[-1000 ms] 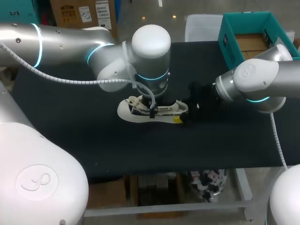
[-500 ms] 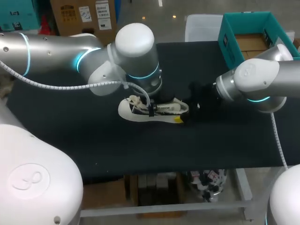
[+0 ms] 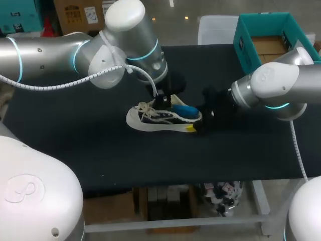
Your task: Open the shoe tongue, take the insole out of the shoe, put the insole back into the shoe, and pack the shoe into the shoebox
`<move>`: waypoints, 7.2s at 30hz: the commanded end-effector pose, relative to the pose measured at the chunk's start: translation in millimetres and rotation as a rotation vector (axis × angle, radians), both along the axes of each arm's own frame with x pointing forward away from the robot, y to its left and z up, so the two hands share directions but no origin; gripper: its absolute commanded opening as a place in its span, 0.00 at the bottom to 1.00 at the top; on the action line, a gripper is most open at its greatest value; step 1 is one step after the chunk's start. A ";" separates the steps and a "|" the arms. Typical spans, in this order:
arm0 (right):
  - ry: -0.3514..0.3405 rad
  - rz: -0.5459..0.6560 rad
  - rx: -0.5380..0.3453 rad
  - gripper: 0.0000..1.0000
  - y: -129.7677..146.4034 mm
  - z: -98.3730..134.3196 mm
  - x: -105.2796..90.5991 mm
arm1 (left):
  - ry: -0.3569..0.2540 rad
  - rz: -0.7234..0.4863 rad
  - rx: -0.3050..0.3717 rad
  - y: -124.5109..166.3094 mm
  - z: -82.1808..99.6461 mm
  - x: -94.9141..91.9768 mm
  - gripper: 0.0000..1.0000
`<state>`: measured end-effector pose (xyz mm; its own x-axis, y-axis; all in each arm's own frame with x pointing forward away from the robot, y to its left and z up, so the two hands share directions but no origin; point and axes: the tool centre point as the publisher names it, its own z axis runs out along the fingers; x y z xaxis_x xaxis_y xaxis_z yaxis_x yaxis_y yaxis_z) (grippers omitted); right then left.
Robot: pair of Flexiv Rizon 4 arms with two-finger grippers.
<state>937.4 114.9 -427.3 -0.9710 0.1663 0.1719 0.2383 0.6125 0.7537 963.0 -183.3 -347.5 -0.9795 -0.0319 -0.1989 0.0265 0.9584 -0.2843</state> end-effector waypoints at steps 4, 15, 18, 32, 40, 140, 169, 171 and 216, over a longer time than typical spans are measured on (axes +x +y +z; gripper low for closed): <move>0.002 0.006 0.004 0.00 0.7 -6.3 -1.7 | 0.056 -0.055 -0.091 1.5 5.6 -2.1 0.00; 0.002 0.006 0.004 0.00 0.7 -6.3 -1.7 | 0.088 -0.111 -0.217 0.2 25.8 -9.3 0.00; 0.002 0.006 0.004 0.00 0.7 -6.3 -1.7 | 0.093 -0.144 -0.261 -1.0 35.4 -11.5 0.00; 0.002 0.006 0.004 0.00 0.7 -6.3 -1.7 | 0.090 -0.283 -0.436 -14.0 76.5 -18.6 0.00; 0.002 0.006 0.004 0.00 0.7 -6.3 -1.7 | 0.091 -0.350 -0.482 -15.6 88.7 -28.1 0.00; -0.167 0.062 -0.893 1.00 64.5 68.7 53.6 | -0.187 -0.380 -0.830 174.1 173.6 -74.1 0.00; -0.041 -0.127 -0.832 0.00 29.7 85.2 54.2 | -0.174 -0.540 -0.811 152.4 168.4 -57.1 0.00; 0.004 -0.166 -0.814 0.00 25.6 88.9 55.8 | -0.174 -0.565 -0.811 148.7 170.1 -56.2 0.00; 0.416 -0.824 -0.371 0.00 20.5 80.7 -2.2 | -0.170 -1.074 -0.868 86.8 168.5 -54.2 0.00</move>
